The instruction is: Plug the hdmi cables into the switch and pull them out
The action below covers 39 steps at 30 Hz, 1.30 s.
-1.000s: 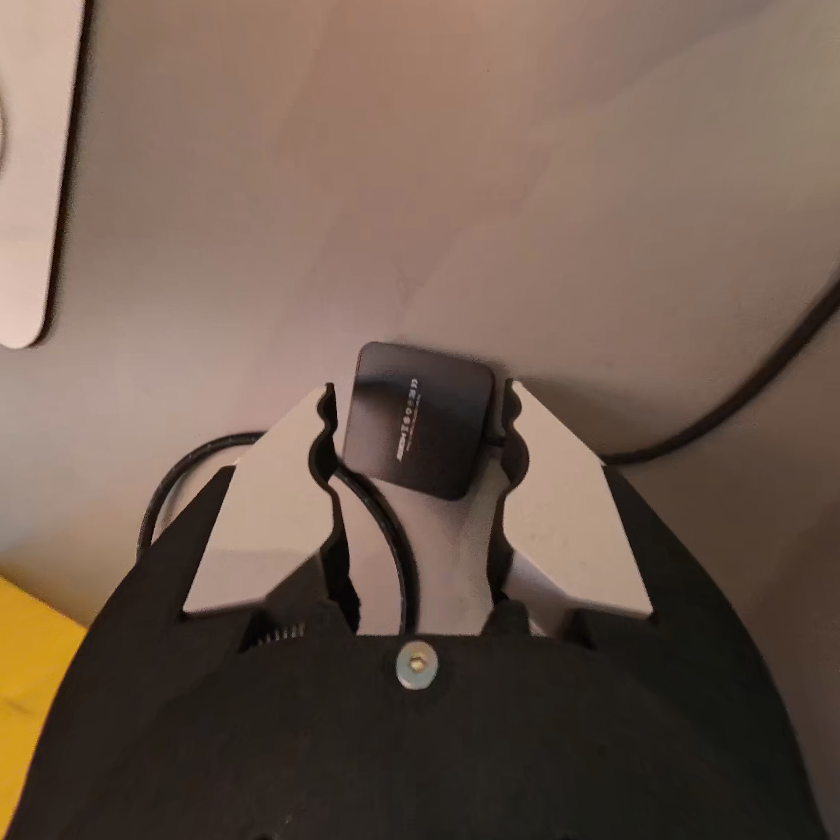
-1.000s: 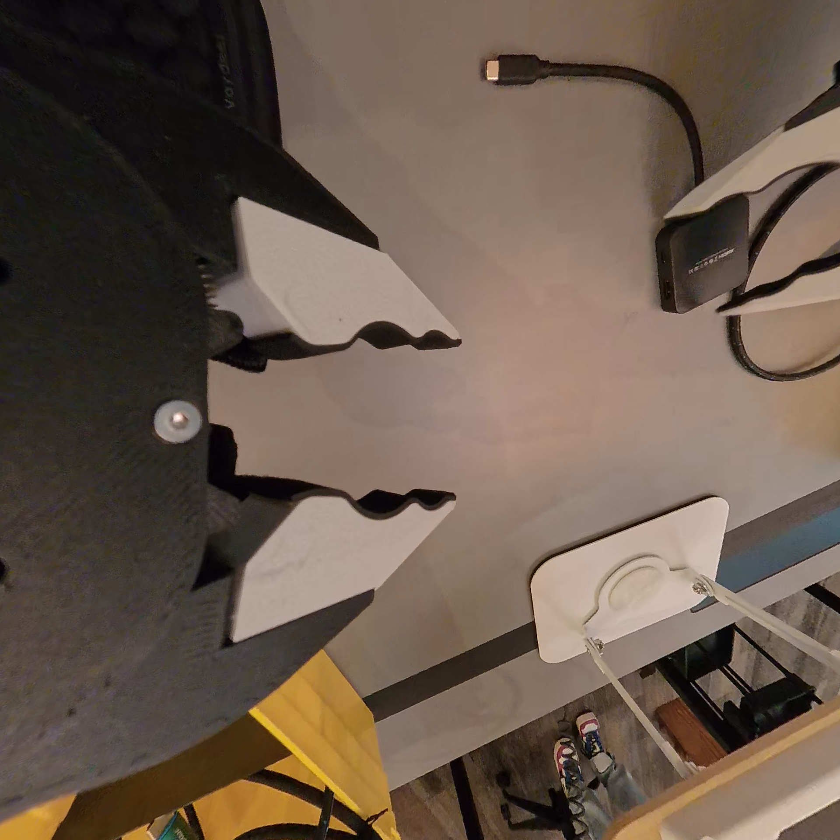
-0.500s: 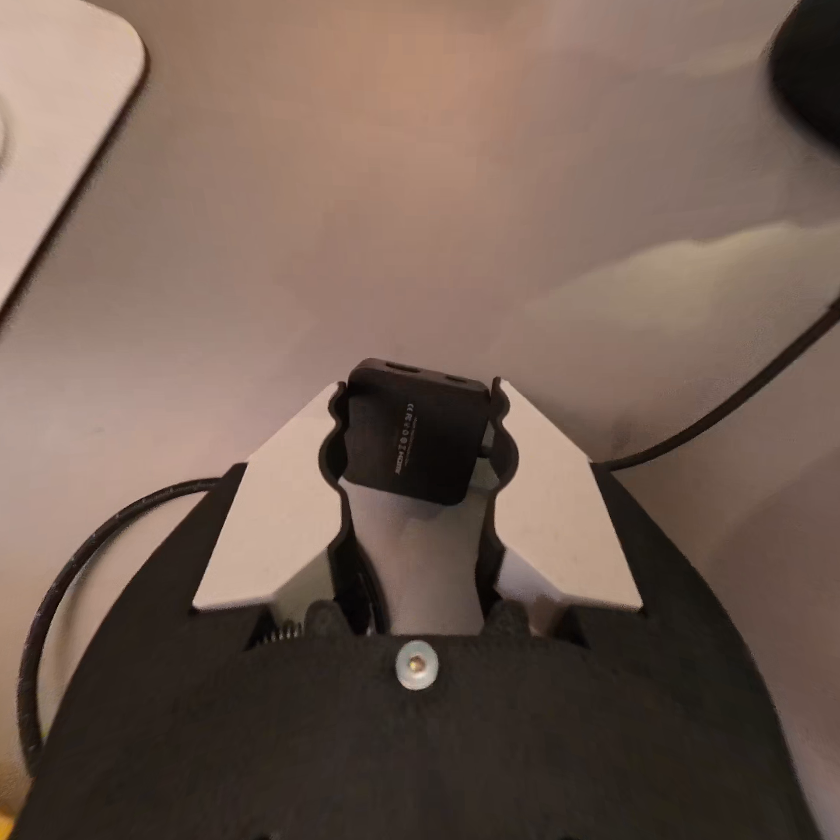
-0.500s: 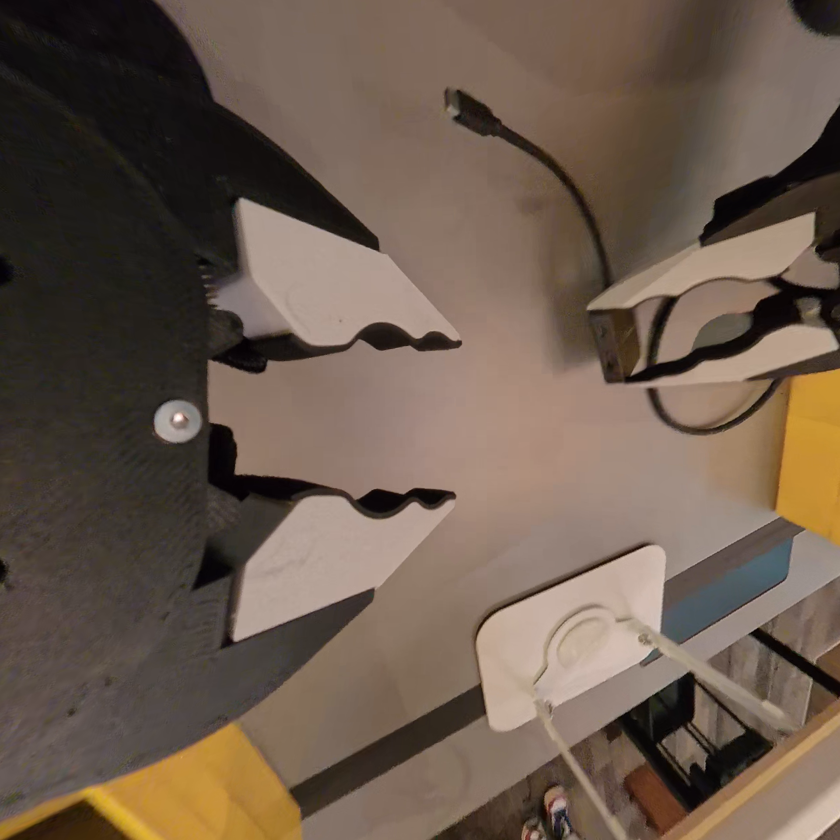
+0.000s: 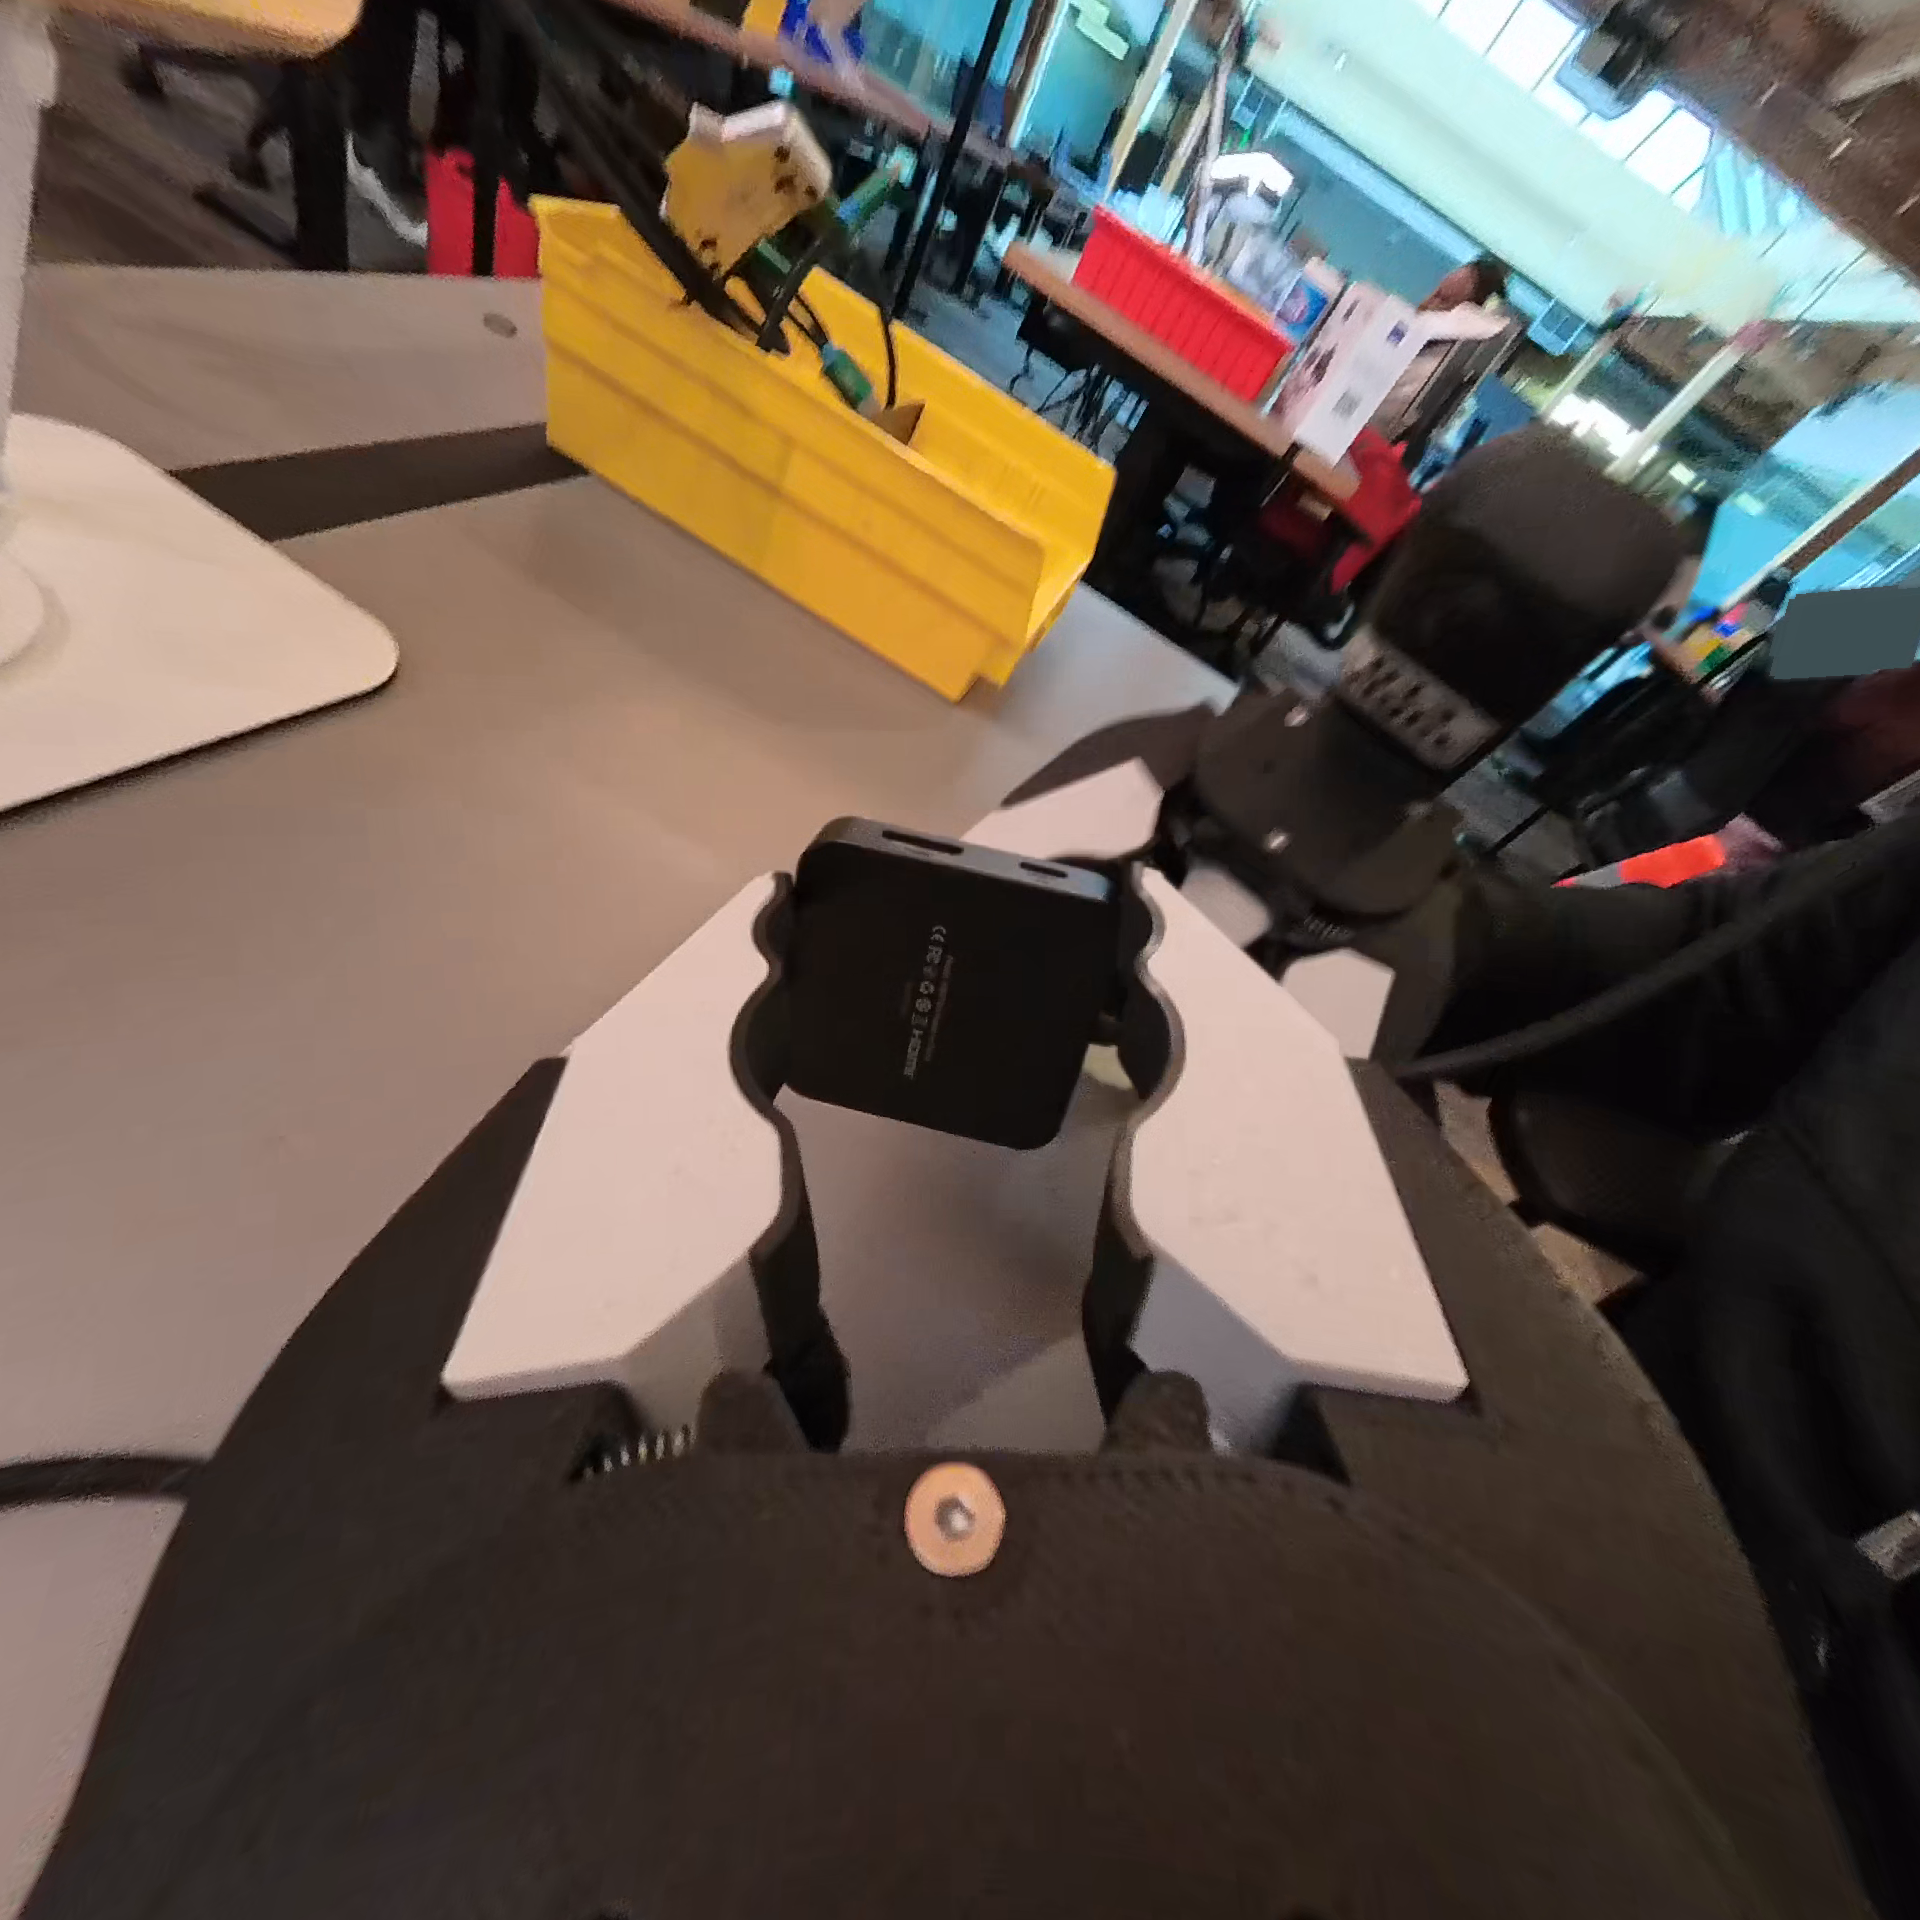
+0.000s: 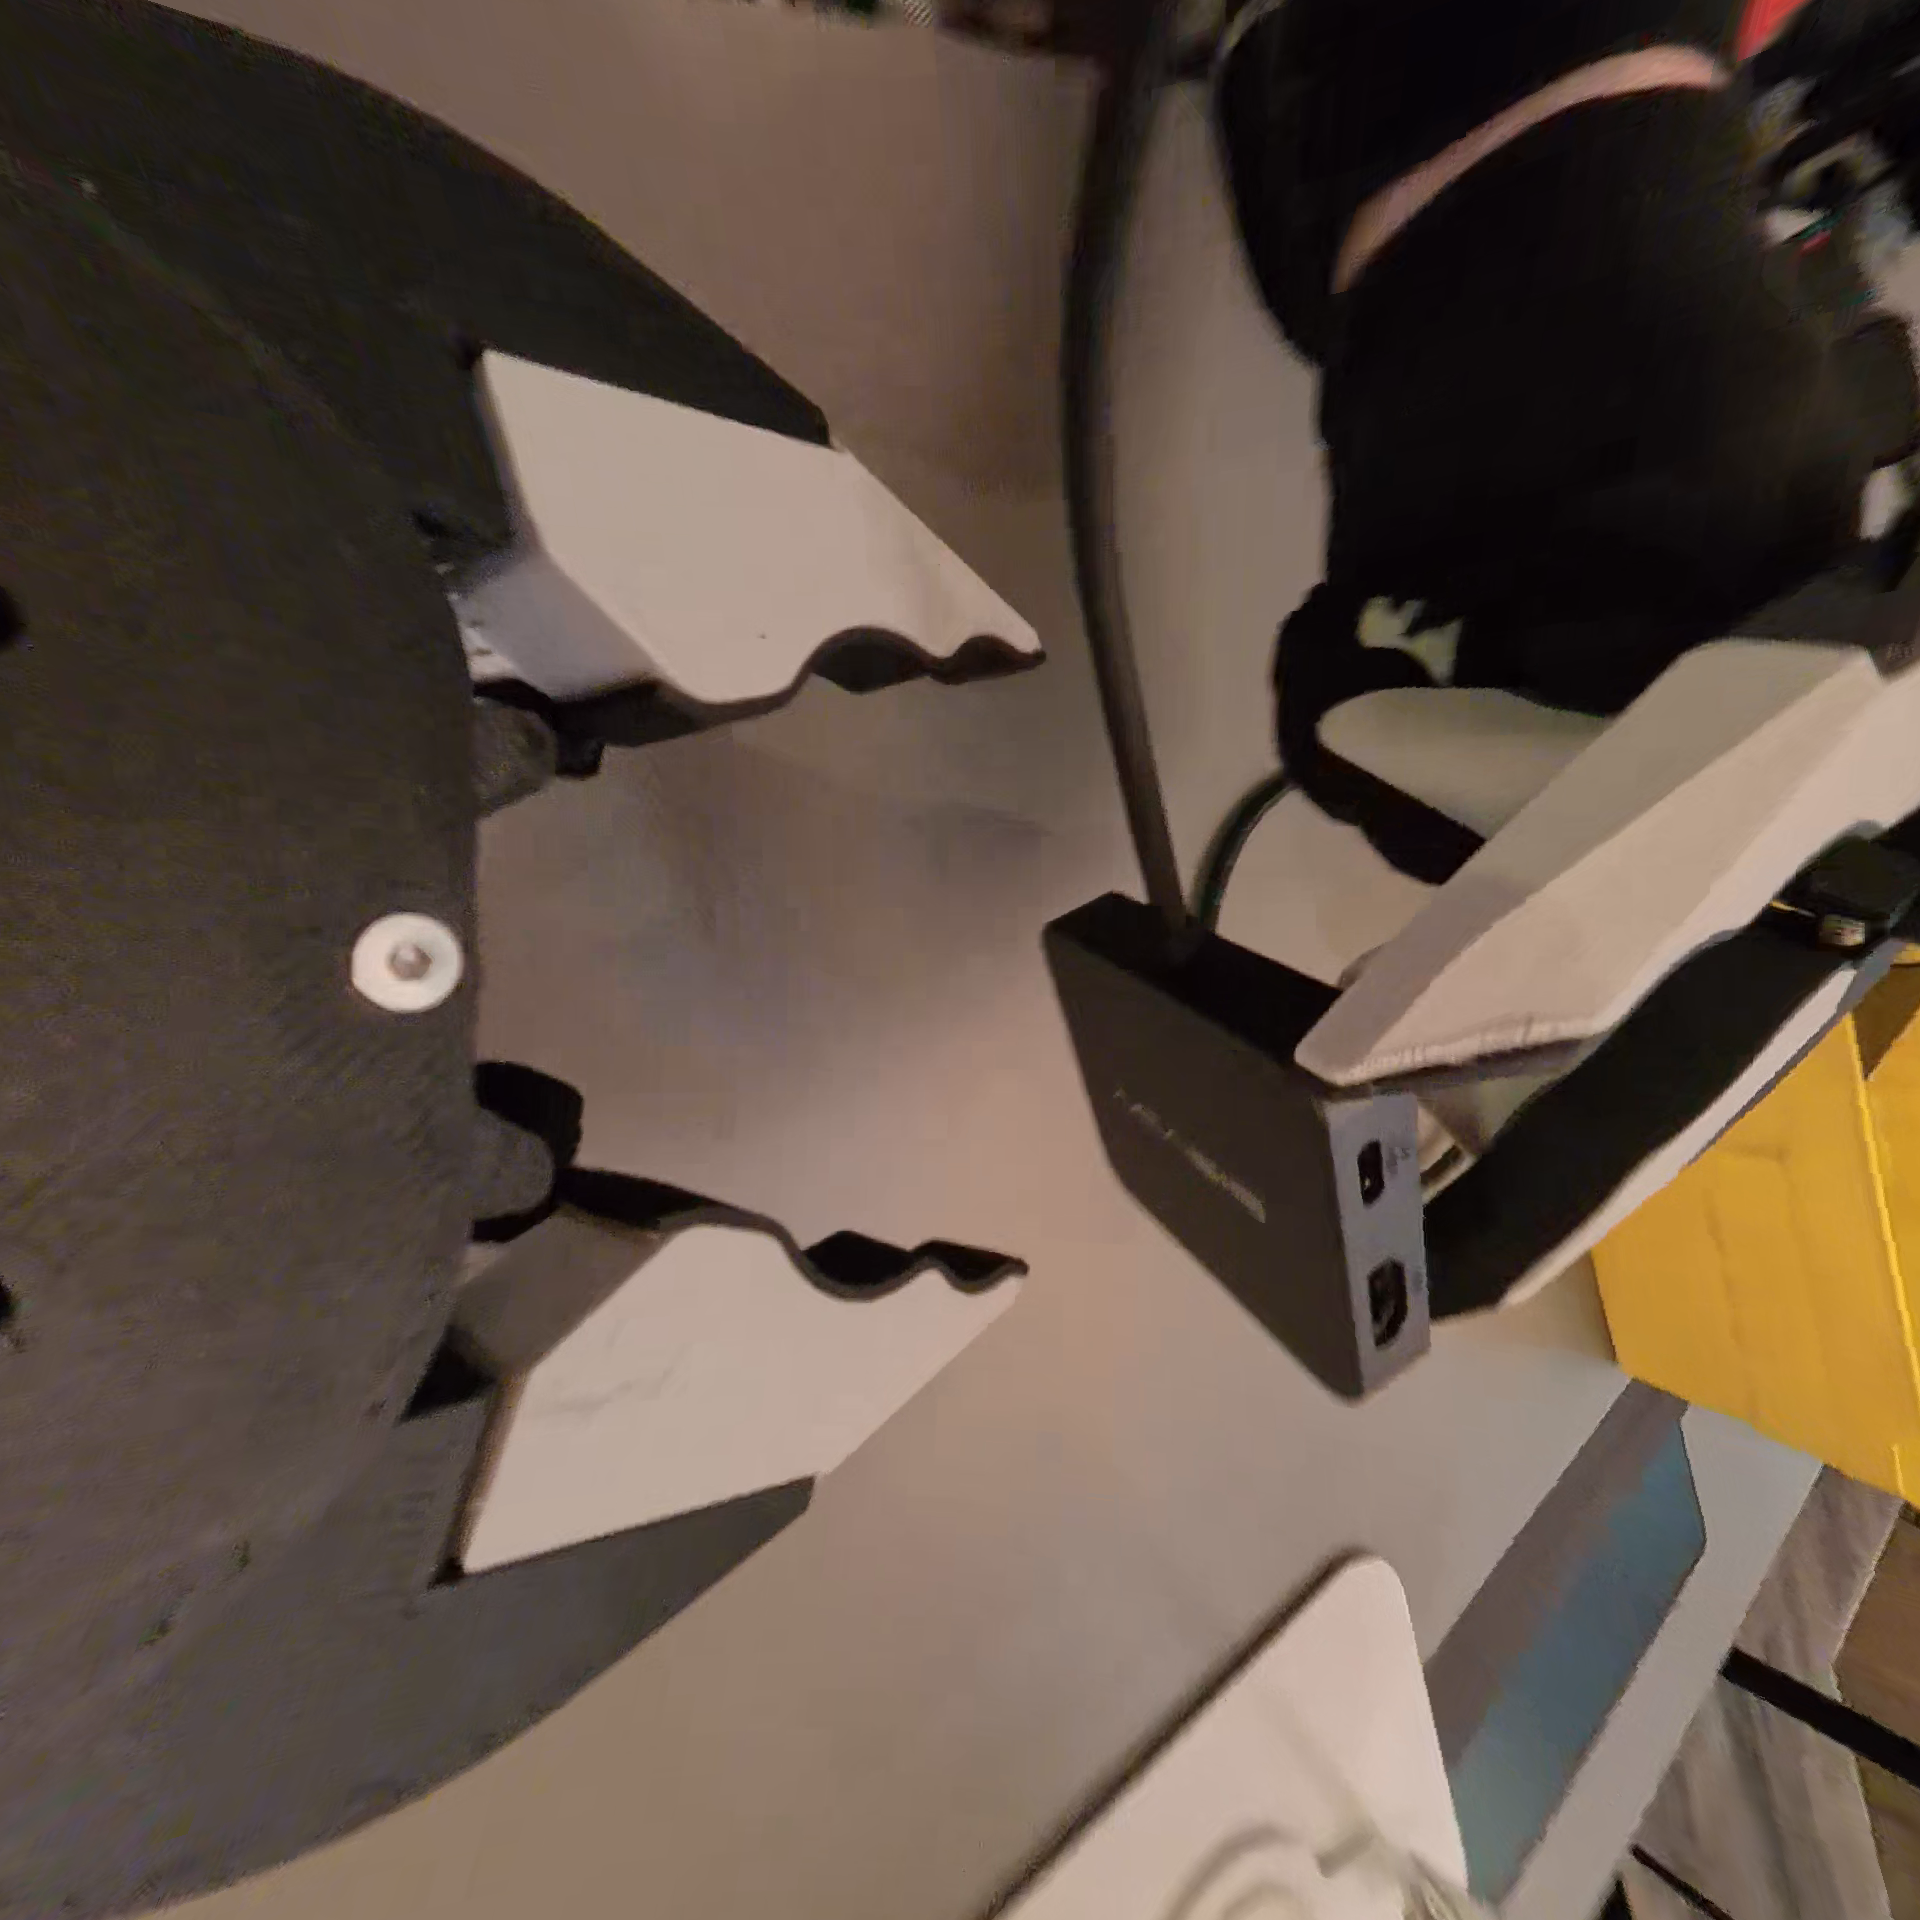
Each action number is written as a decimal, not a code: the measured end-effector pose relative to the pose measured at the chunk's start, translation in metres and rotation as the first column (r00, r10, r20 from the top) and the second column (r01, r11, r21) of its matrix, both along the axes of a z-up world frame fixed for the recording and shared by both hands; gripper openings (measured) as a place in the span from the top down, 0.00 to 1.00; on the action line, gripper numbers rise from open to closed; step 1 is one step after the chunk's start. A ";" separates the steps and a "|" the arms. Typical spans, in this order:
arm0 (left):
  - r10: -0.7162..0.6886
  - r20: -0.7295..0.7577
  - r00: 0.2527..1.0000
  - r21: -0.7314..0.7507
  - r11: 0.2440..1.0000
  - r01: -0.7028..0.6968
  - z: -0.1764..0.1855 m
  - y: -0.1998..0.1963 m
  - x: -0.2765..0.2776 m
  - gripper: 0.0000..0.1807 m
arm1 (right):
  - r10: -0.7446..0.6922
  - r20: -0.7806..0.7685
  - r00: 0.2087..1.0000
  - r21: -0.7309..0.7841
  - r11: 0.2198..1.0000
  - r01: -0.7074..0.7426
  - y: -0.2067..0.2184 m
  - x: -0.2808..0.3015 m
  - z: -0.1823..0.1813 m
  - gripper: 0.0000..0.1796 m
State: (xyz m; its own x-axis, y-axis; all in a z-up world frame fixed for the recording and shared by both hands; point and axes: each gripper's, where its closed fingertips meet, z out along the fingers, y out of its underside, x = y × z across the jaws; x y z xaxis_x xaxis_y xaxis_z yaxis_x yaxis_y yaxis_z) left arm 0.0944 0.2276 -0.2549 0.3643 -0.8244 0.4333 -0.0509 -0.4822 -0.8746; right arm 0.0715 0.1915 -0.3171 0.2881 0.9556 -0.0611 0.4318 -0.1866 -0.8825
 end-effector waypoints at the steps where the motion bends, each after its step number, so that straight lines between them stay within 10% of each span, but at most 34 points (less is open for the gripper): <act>1: -0.010 0.026 1.000 0.007 1.000 0.010 0.005 -0.004 0.005 0.67 | -0.007 -0.043 0.999 -0.043 0.999 0.006 -0.002 -0.006 0.001 0.37; 14: -0.161 0.215 0.963 0.057 0.987 0.152 0.030 -0.038 0.030 0.67 | 0.144 -0.398 0.906 -0.237 0.938 -0.253 -0.022 -0.015 0.038 0.55; 20: -0.166 0.241 0.956 0.060 0.986 0.156 0.032 -0.040 0.029 0.69 | 0.169 -0.333 0.928 -0.184 0.953 -0.240 -0.023 -0.016 0.034 0.56; 23: -0.144 0.255 0.956 0.055 0.989 0.135 0.031 -0.035 0.023 0.85 | 0.198 -0.263 0.944 -0.140 0.960 -0.241 -0.027 -0.017 0.029 0.56; 39: -0.144 -0.088 0.986 -0.044 0.989 0.141 -0.001 -0.045 0.033 0.59 | 0.050 0.189 0.981 0.097 0.993 -0.070 0.011 0.021 -0.011 0.57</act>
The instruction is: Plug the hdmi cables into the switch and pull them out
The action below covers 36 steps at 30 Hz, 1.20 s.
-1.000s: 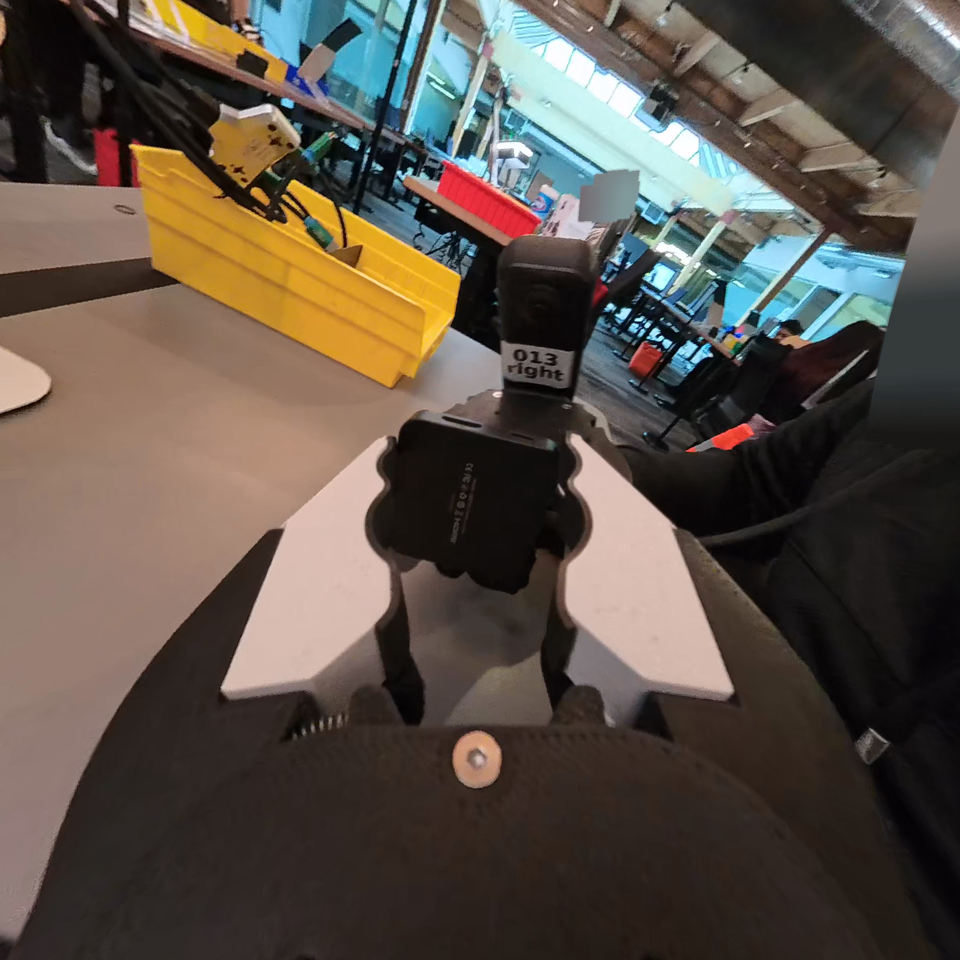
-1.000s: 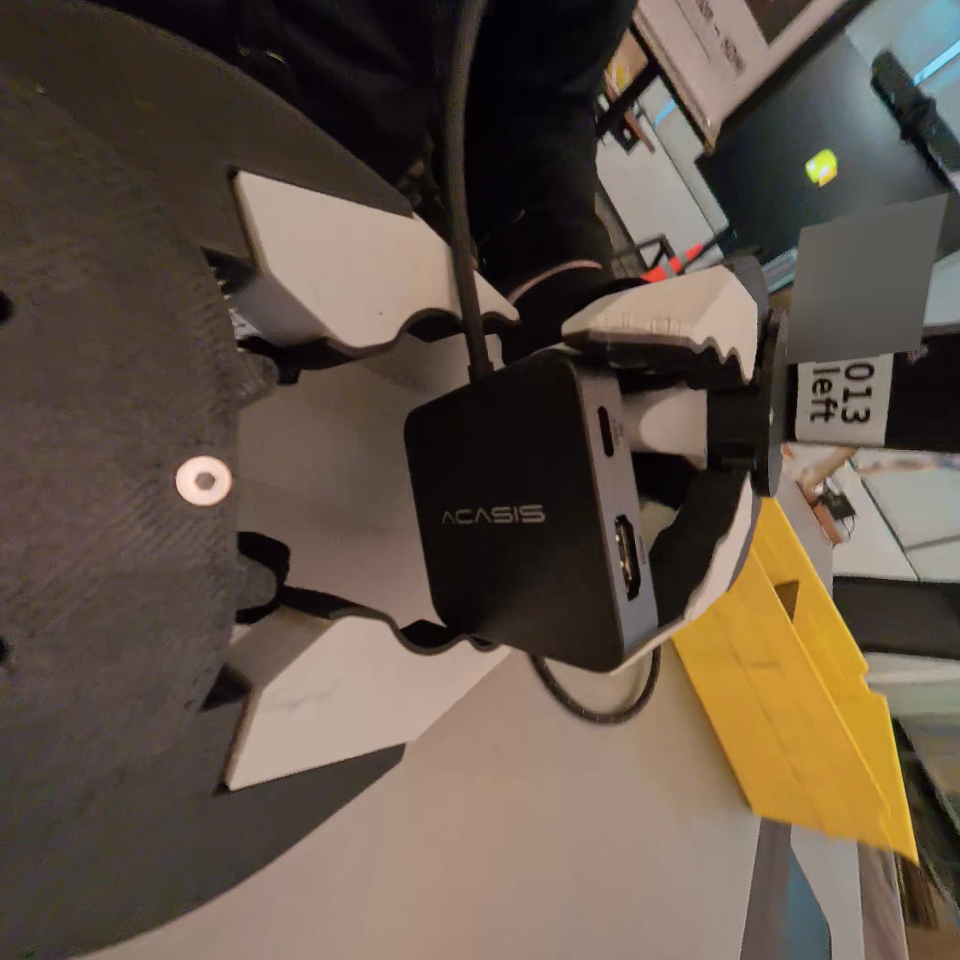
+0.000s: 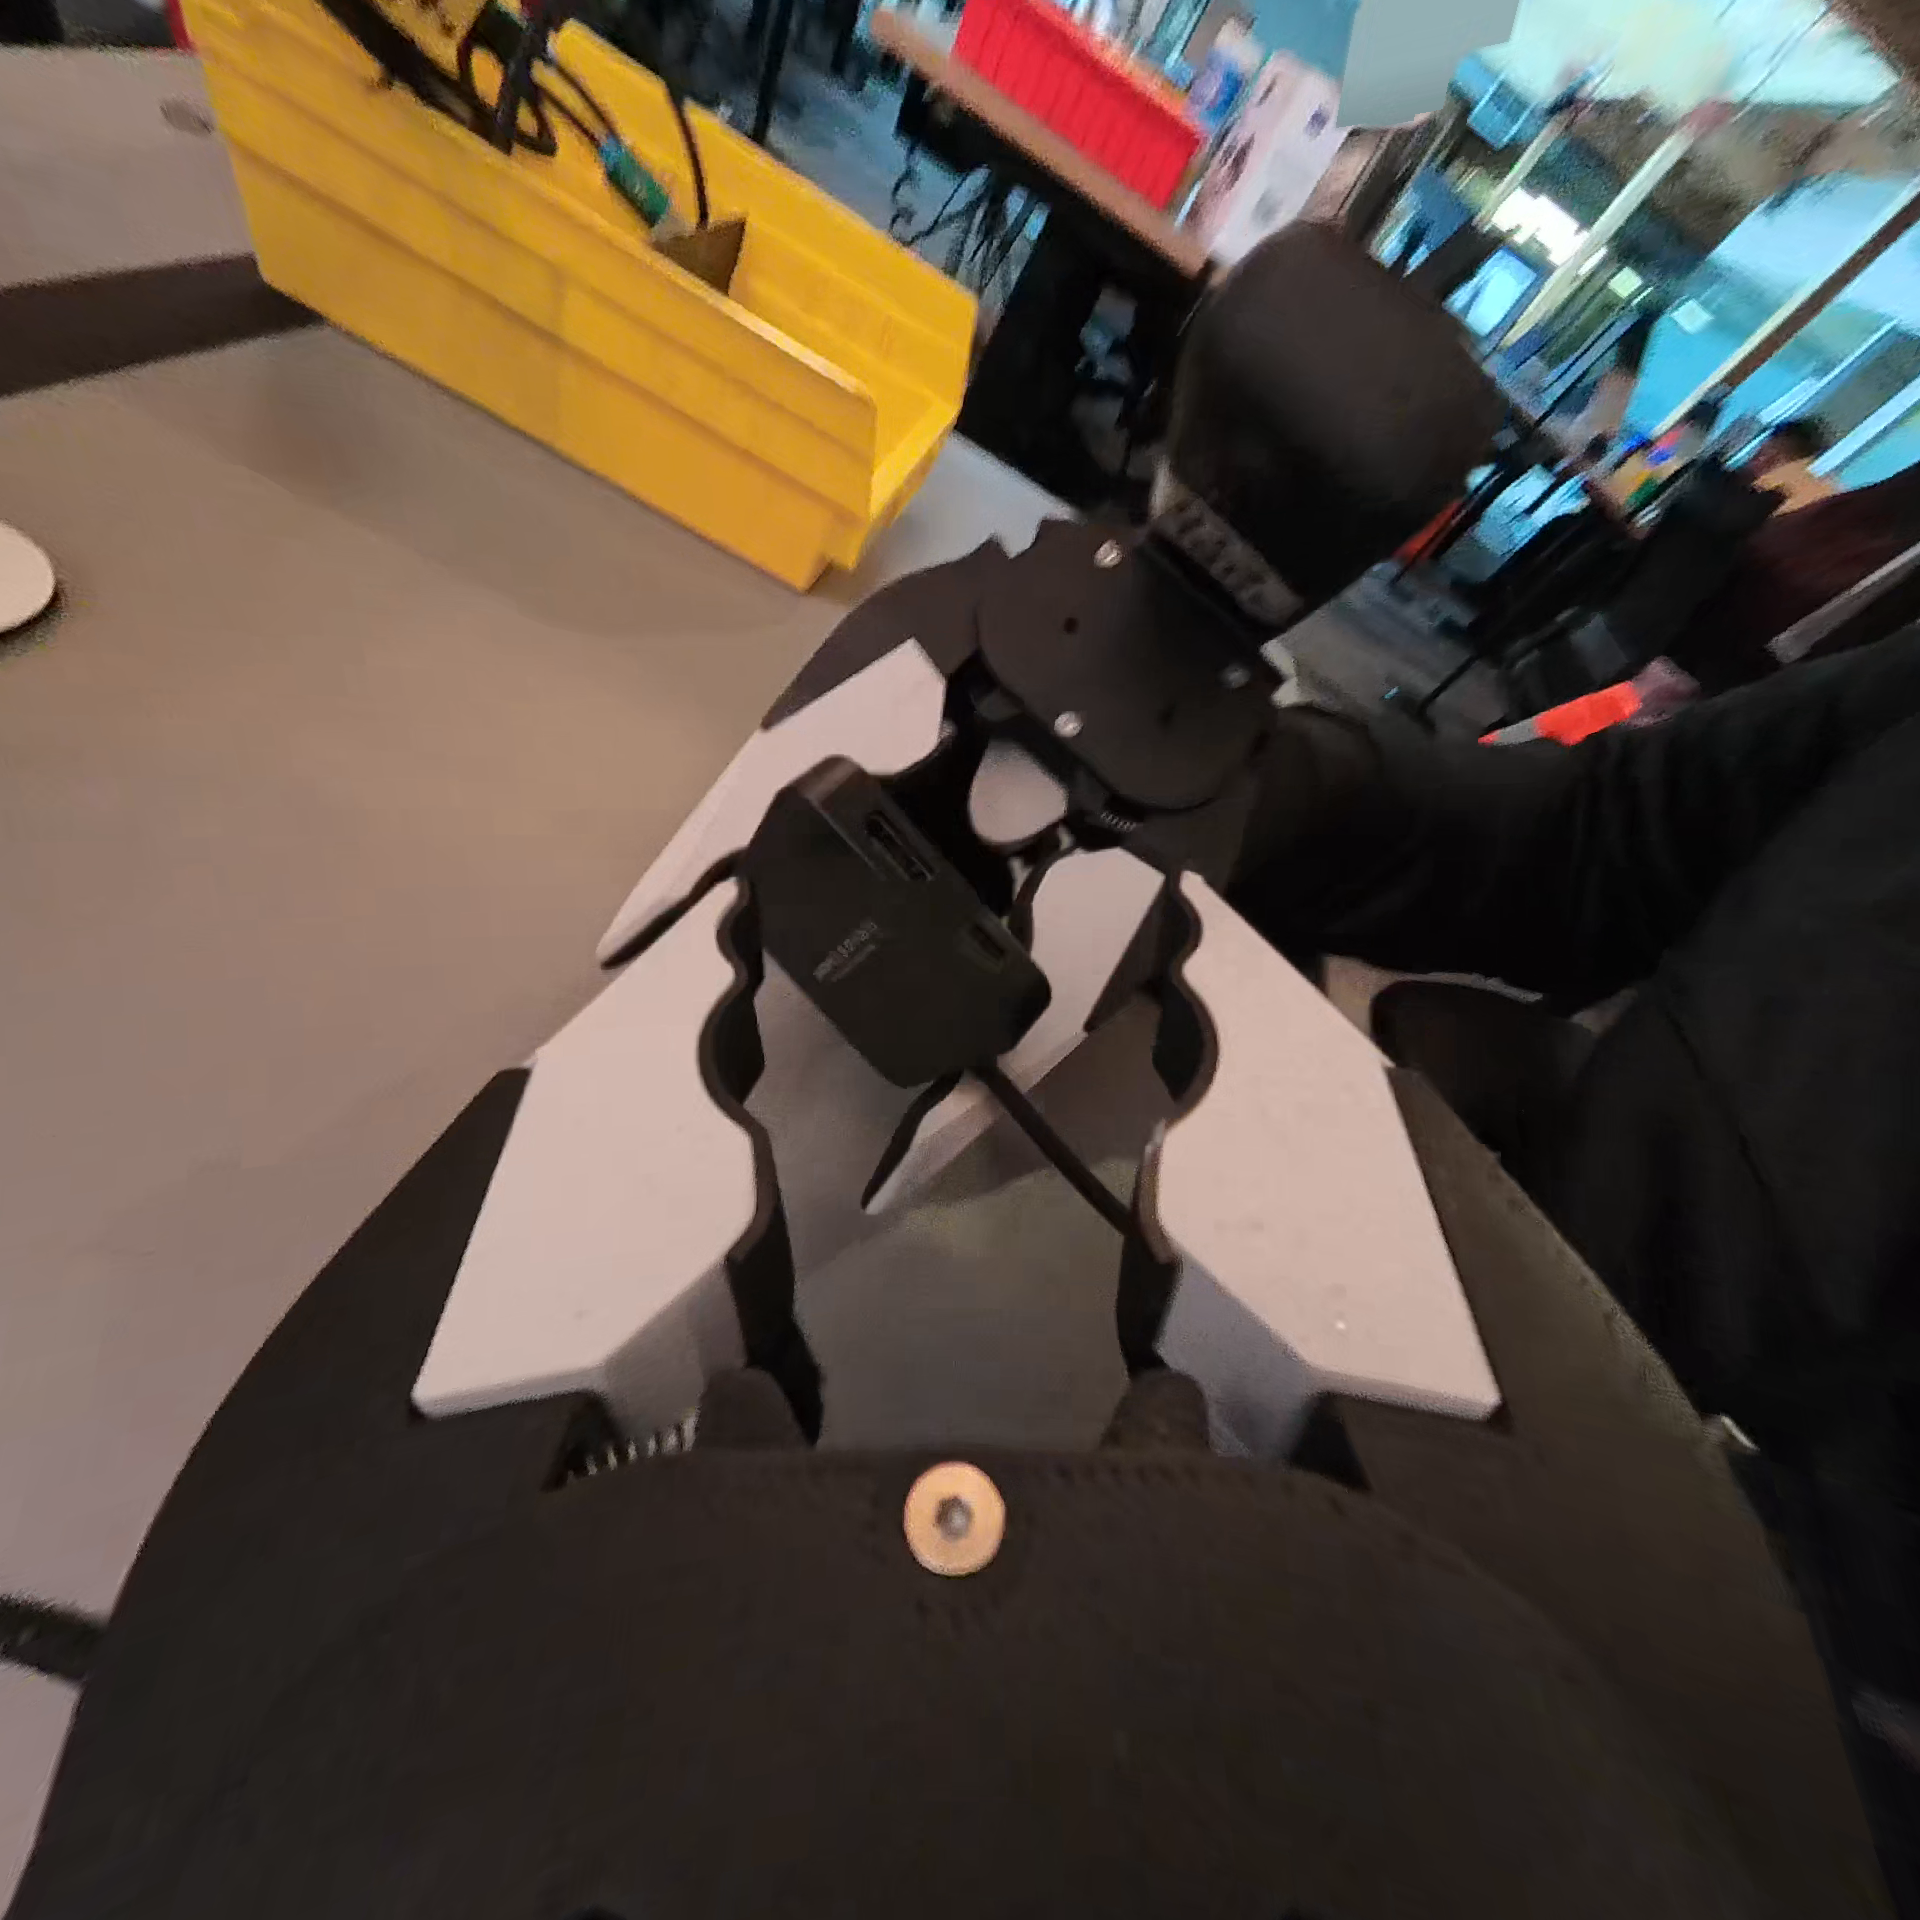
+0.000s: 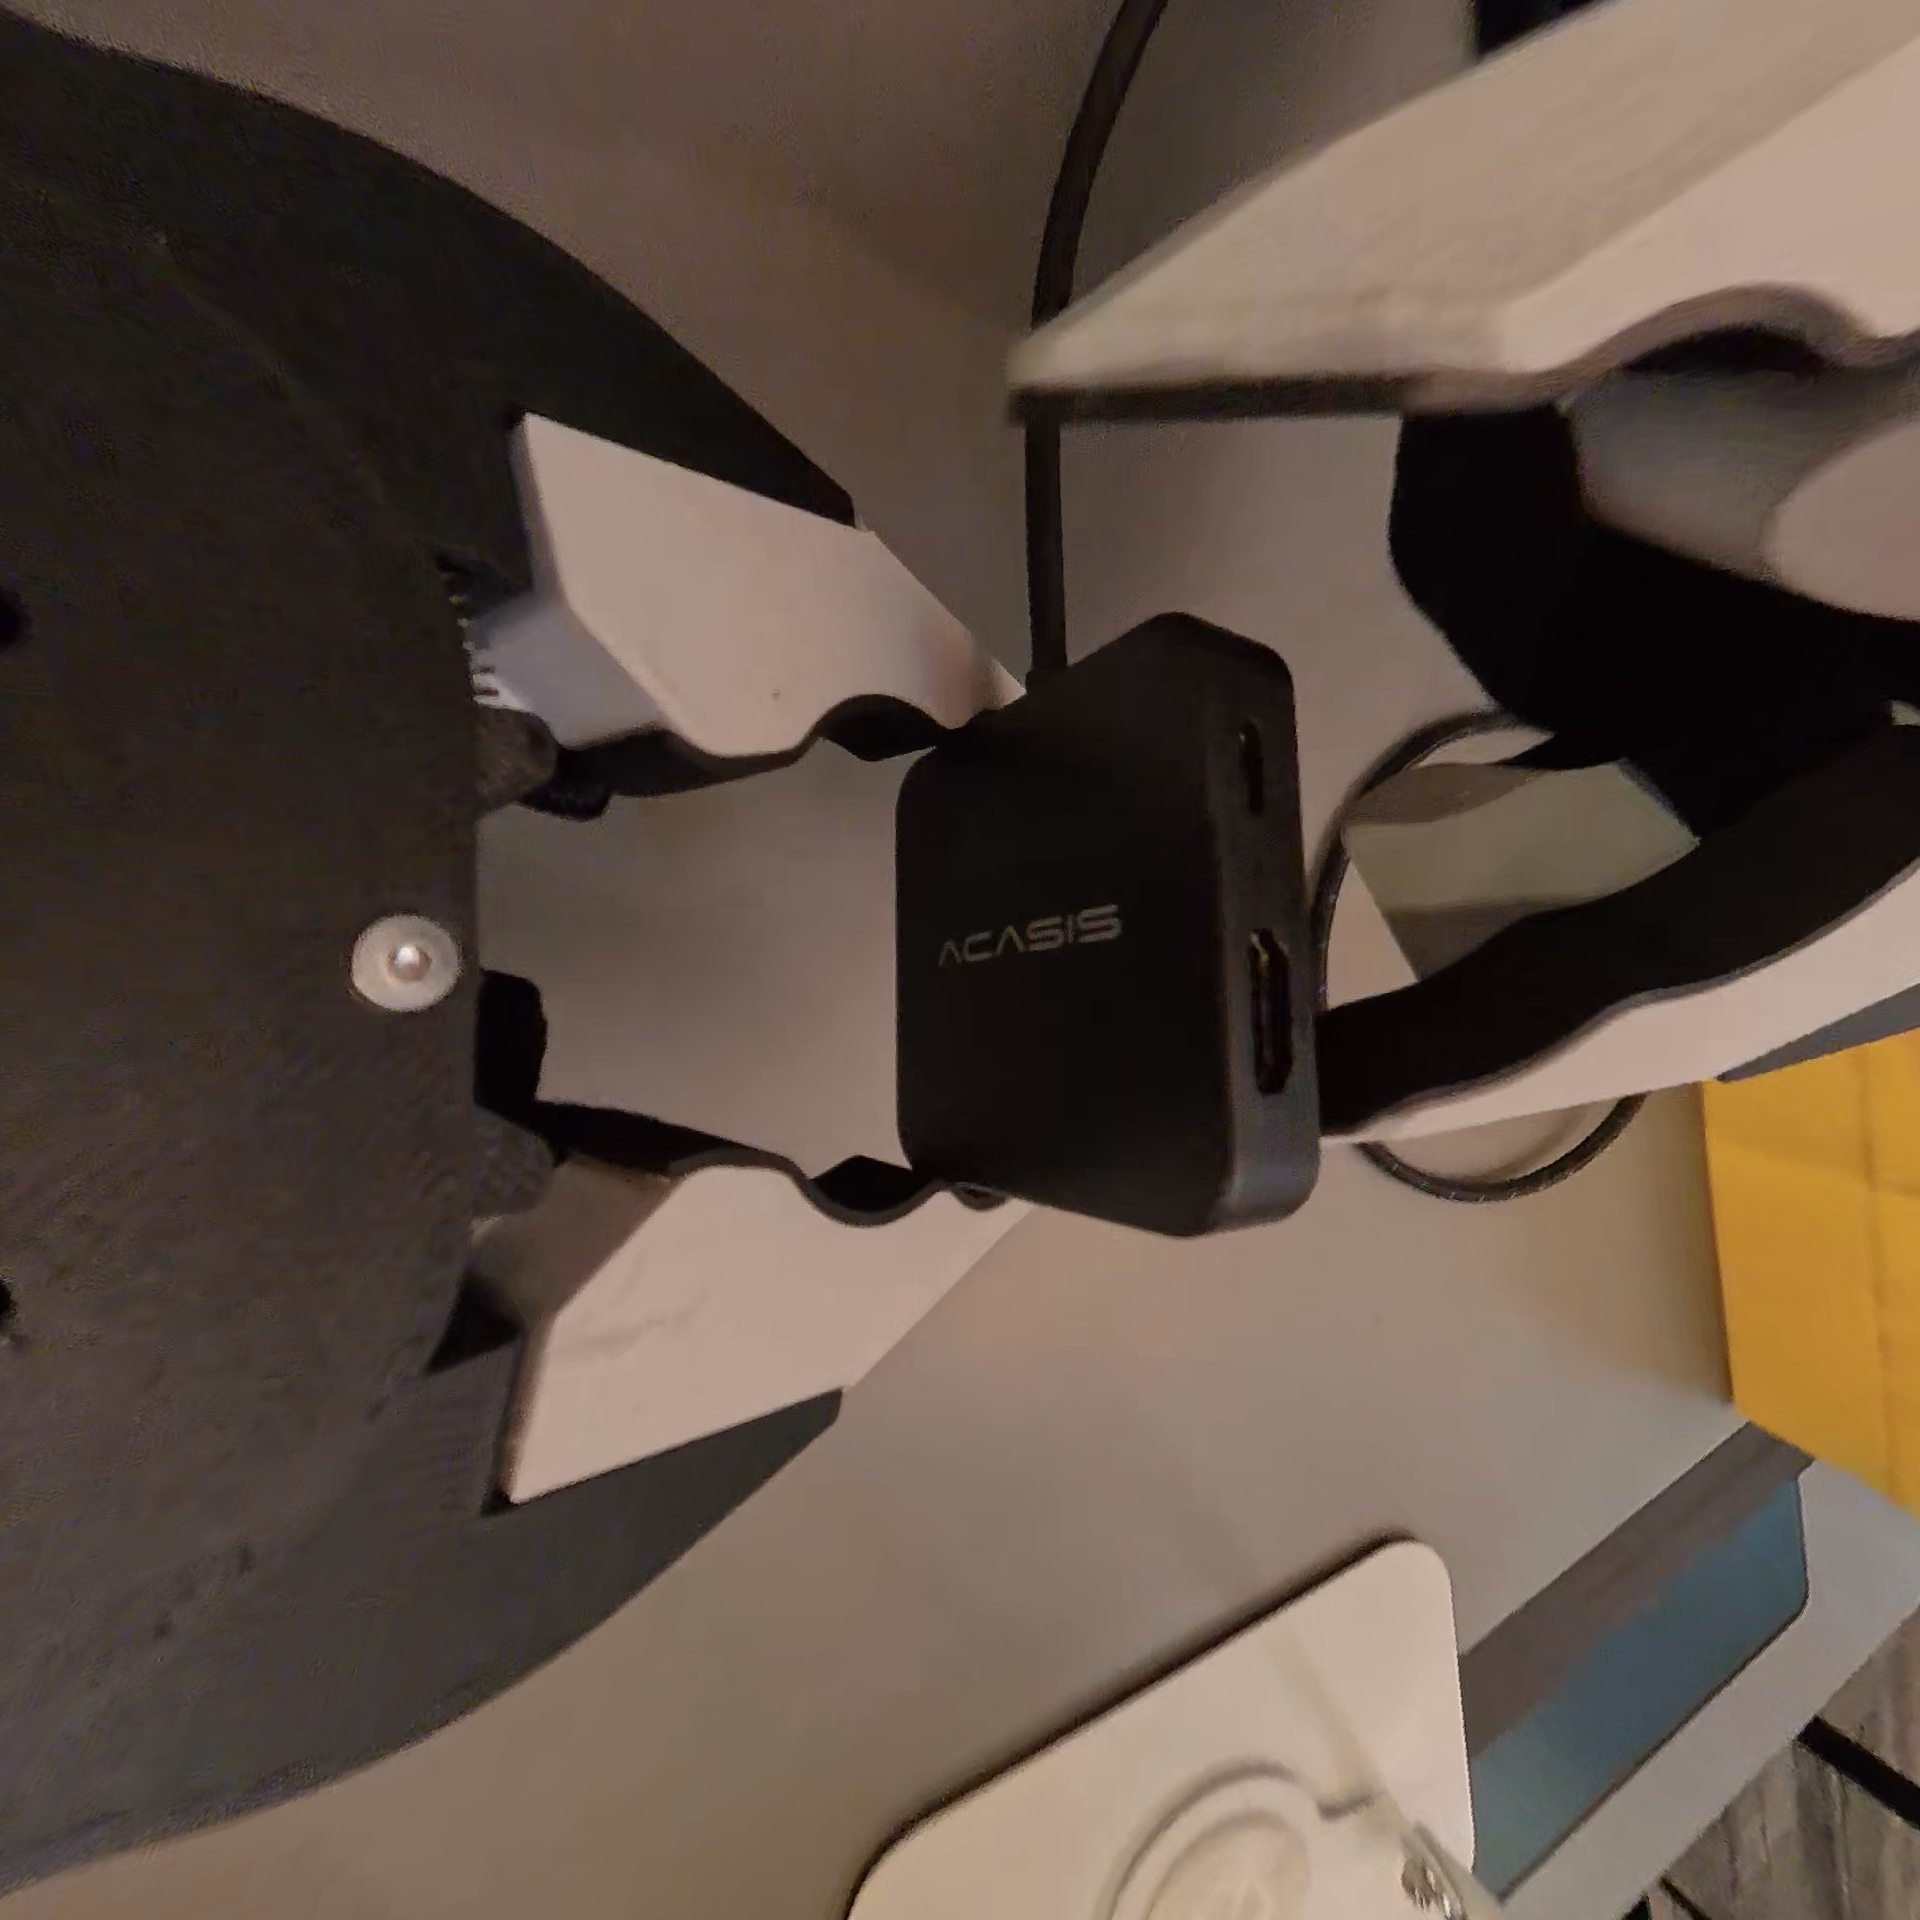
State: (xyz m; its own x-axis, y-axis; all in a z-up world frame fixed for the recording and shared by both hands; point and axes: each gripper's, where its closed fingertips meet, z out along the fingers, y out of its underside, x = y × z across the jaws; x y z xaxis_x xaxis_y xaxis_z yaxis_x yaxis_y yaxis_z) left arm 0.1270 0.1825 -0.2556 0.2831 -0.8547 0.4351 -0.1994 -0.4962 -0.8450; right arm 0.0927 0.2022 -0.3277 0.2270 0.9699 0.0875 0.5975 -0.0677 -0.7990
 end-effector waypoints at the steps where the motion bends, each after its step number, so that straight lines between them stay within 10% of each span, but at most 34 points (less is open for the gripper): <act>1: 0.010 -0.038 0.999 0.002 1.000 -0.010 -0.005 0.000 0.002 0.59 | -0.007 0.035 0.999 0.040 0.999 0.005 0.002 0.002 -0.001 0.57; 8: 0.080 -0.151 0.985 -0.030 0.996 -0.085 -0.027 0.010 -0.005 0.86 | -0.012 0.101 0.995 0.139 0.990 -0.003 0.003 0.008 -0.002 0.58; 26: 0.214 0.111 0.971 -0.283 0.943 -0.175 -0.027 0.015 0.000 0.94 | -0.120 0.271 0.955 0.414 0.910 -0.003 0.020 0.014 -0.006 0.44; 36: 0.216 0.180 0.960 -0.381 0.915 -0.135 -0.035 0.009 0.007 0.94 | -0.088 0.386 0.918 0.431 0.897 -0.095 0.020 0.017 -0.016 0.52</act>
